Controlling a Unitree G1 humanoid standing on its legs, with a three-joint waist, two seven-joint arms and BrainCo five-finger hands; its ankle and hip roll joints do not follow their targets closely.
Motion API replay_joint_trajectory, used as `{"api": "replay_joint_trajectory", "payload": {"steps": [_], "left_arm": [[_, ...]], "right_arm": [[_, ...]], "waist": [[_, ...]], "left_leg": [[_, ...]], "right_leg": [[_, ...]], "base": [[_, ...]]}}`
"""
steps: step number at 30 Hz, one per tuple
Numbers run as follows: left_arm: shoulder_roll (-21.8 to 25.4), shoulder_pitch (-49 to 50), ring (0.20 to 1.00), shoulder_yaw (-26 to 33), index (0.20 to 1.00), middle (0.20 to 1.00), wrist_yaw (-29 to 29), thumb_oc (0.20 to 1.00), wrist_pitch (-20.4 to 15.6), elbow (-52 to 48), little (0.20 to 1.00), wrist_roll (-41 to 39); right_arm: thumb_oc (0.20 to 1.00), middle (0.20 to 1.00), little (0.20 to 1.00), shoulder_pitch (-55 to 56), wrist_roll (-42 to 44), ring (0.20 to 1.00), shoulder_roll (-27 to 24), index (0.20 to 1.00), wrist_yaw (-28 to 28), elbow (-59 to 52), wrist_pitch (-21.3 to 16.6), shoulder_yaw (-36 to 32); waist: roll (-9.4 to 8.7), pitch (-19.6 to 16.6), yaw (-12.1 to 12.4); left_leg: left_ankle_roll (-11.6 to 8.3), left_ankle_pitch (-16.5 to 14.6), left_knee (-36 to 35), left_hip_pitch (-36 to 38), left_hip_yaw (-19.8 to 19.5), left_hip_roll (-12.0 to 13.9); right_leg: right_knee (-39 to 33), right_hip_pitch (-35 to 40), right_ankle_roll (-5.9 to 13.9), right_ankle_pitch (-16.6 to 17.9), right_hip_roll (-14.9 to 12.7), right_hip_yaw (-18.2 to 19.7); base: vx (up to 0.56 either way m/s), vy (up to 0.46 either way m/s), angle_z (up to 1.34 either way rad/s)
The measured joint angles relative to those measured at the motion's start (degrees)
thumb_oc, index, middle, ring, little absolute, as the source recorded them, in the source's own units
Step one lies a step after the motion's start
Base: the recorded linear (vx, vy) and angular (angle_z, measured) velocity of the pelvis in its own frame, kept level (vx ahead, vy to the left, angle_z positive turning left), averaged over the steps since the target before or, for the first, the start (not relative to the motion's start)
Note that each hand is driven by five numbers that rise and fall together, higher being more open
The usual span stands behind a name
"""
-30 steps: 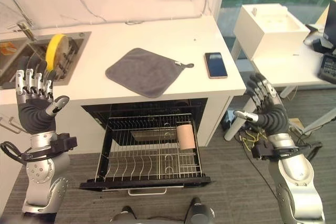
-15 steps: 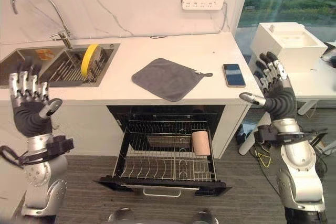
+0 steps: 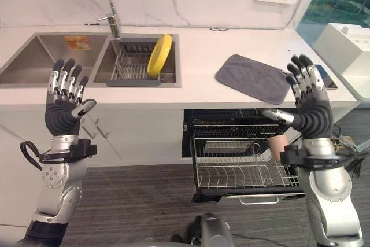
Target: Place the dishes in the dishwasher.
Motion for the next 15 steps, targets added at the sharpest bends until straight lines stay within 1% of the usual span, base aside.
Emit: {"api": "replay_joint_trajectory", "payload": {"steps": [1, 2, 3, 4, 5, 6, 7, 8, 9, 10, 11, 12, 13, 14, 15], "left_arm": [[-3.6, 1.1, 1.000, 1.5, 1.000, 1.000, 0.1, 1.000, 0.2, -0.2, 1.000, -0.1], [-3.8, 0.9, 1.000, 1.8, 1.000, 1.000, 0.1, 1.000, 0.2, -0.4, 1.000, 0.0], [-3.3, 1.0, 1.000, 2.1, 1.000, 1.000, 0.1, 1.000, 0.2, -0.3, 1.000, 0.0], [-3.3, 1.3, 1.000, 2.0, 1.000, 1.000, 0.1, 1.000, 0.4, -0.5, 1.000, 0.0], [-3.3, 1.3, 1.000, 2.1, 1.000, 1.000, 0.1, 1.000, 0.4, -0.6, 1.000, 0.1], [-2.9, 1.1, 1.000, 1.8, 1.000, 1.000, 0.1, 1.000, 0.7, -0.8, 1.000, 0.0], [-3.0, 1.0, 1.000, 1.5, 1.000, 1.000, 0.1, 1.000, 0.9, -1.0, 1.000, 0.0], [-3.6, 1.0, 1.000, 1.1, 1.000, 1.000, 0.0, 1.000, 1.0, -1.9, 1.000, 0.1], [-4.4, 1.0, 1.000, 1.1, 1.000, 1.000, 0.0, 1.000, 0.6, -2.4, 1.000, 0.1], [-4.6, 1.0, 1.000, 1.1, 1.000, 1.000, 0.0, 1.000, 0.6, -2.4, 1.000, 0.1], [-5.0, 1.0, 1.000, 1.1, 1.000, 1.000, 0.1, 1.000, 0.5, -2.4, 1.000, 0.1], [-5.0, 1.0, 1.000, 1.1, 1.000, 1.000, 0.2, 1.000, 0.5, -2.3, 1.000, 0.1], [-5.0, 1.0, 1.000, 1.0, 1.000, 1.000, 0.5, 1.000, 0.2, -2.1, 1.000, 0.1], [-5.1, 0.4, 1.000, 1.0, 1.000, 1.000, 0.7, 1.000, 0.0, -1.9, 1.000, 0.1], [-5.1, -0.3, 1.000, 1.1, 1.000, 1.000, 0.9, 1.000, -0.2, -1.7, 1.000, 0.1]], "right_arm": [[1.000, 1.000, 1.000, -0.3, 0.0, 1.000, -0.8, 1.000, 0.0, 0.1, 0.2, 1.6], [1.000, 1.000, 1.000, -0.8, 0.0, 1.000, -1.1, 1.000, -0.1, -0.1, 0.2, 1.6], [1.000, 1.000, 1.000, -2.1, 0.0, 1.000, -0.8, 1.000, -0.3, -0.1, 0.2, 2.1], [1.000, 1.000, 1.000, -1.9, 0.0, 1.000, -0.1, 1.000, -0.3, -1.1, 0.2, 2.7], [1.000, 1.000, 1.000, -2.1, 0.0, 1.000, -0.2, 1.000, -0.3, -1.5, 0.1, 2.6], [1.000, 1.000, 1.000, -2.0, 0.0, 1.000, -0.3, 1.000, -0.3, -1.5, 0.3, 2.6], [1.000, 1.000, 1.000, -2.0, 0.0, 1.000, -0.3, 1.000, -0.4, -1.4, 0.5, 2.6], [1.000, 1.000, 1.000, -2.1, 0.0, 1.000, -0.4, 1.000, -0.5, -1.5, 0.6, 2.7], [1.000, 1.000, 1.000, -2.4, 0.0, 1.000, -0.5, 1.000, -0.4, -1.6, 1.0, 2.7], [1.000, 1.000, 1.000, -2.5, 0.0, 1.000, -0.7, 1.000, -0.3, -1.5, 1.2, 2.8], [1.000, 1.000, 1.000, -2.9, 0.0, 1.000, -1.5, 1.000, -0.1, -1.4, 1.5, 2.8], [1.000, 1.000, 1.000, -3.3, 0.0, 1.000, -1.8, 1.000, 0.1, -1.4, 1.5, 2.9], [1.000, 1.000, 1.000, -3.3, 0.0, 1.000, -3.2, 1.000, 0.6, -1.3, 1.5, 3.0], [1.000, 1.000, 1.000, -3.2, 0.0, 1.000, -4.8, 1.000, 0.9, -1.2, 1.5, 2.5], [1.000, 1.000, 1.000, -3.2, 0.0, 1.000, -5.4, 1.000, 0.9, -1.1, 1.4, 2.4]], "waist": [[0.33, -0.4, 1.0], [1.18, -0.5, 1.4], [1.28, -0.5, 1.5], [1.18, -0.7, 1.2], [1.59, -0.7, 1.3], [2.04, -0.8, 1.0], [2.11, -0.8, 0.7], [1.66, -0.7, 0.7], [1.24, -0.6, 0.6], [1.05, -0.6, 0.2], [0.92, -0.6, -0.1], [0.75, -0.5, 0.1], [0.79, -0.5, 0.2], [1.08, -0.7, -0.2], [1.00, -1.0, -0.2]], "left_leg": [[0.14, 2.4, -5.2, 3.2, 2.1, -1.9], [0.59, 3.1, -7.0, 4.2, 2.8, -2.5], [0.53, 3.2, -7.8, 5.8, 5.0, -3.2], [0.51, 3.1, -8.8, 7.3, 6.0, -4.0], [0.52, 3.1, -9.5, 7.7, 6.5, -4.2], [0.12, 3.4, -9.6, 7.5, 6.5, -4.1], [0.05, 3.4, -8.3, 7.1, 6.2, -4.0], [-0.64, 3.2, -4.2, 5.0, 6.1, -3.3], [-1.99, 2.3, -2.5, 3.5, 6.4, -0.8], [-2.49, 2.6, -3.2, 2.9, 6.3, 1.8], [-3.73, 3.4, -5.3, 3.0, 6.2, 5.3], [-4.74, 4.0, -8.1, 3.9, 6.2, 7.4], [-6.19, 5.1, -12.6, 5.5, 4.6, 8.4], [-7.21, 7.0, -16.5, 6.8, 4.4, 8.3], [-7.04, 10.8, -17.4, 7.1, 4.4, 6.8]], "right_leg": [[-9.0, 4.4, -0.47, -3.6, 0.4, -2.8], [-13.3, 6.4, -0.77, -3.5, 1.6, -3.4], [-17.4, 9.9, -1.35, -3.4, 2.3, -3.7], [-22.2, 14.2, -1.27, -3.2, 2.9, -4.3], [-24.7, 15.5, -1.98, -1.6, 3.3, -4.5], [-25.9, 15.9, -1.89, -0.2, 4.1, -4.1], [-26.0, 15.8, -1.88, -0.1, 4.0, -3.3], [-26.8, 15.8, -4.32, 0.1, 3.5, -2.5], [-29.0, 16.0, -5.99, 1.3, 3.6, -2.6], [-30.1, 16.1, -6.03, 1.6, 3.7, -2.5], [-30.7, 15.9, -5.44, 2.3, 3.6, -1.8], [-30.9, 15.7, -4.76, 2.8, 3.4, -0.7], [-31.0, 15.5, -2.95, 3.6, 2.9, 0.4], [-31.8, 15.7, -0.87, 4.7, 2.3, 0.9], [-32.3, 15.6, 0.62, 5.7, 0.7, 0.7]], "base": [[-0.07, -0.262, -0.17], [-0.05, -0.228, -0.51], [-0.02, -0.155, -0.52], [-0.04, -0.072, -0.52], [-0.06, -0.017, -0.33], [-0.08, 0.054, -0.14], [-0.07, 0.110, -0.12], [-0.04, 0.195, -0.15], [-0.02, 0.251, -0.17], [0.02, 0.356, -0.10], [0.04, 0.368, -0.18], [0.05, 0.453, -0.36], [0.06, 0.513, -0.42], [0.06, 0.590, -0.35], [0.09, 0.721, -0.28]]}}
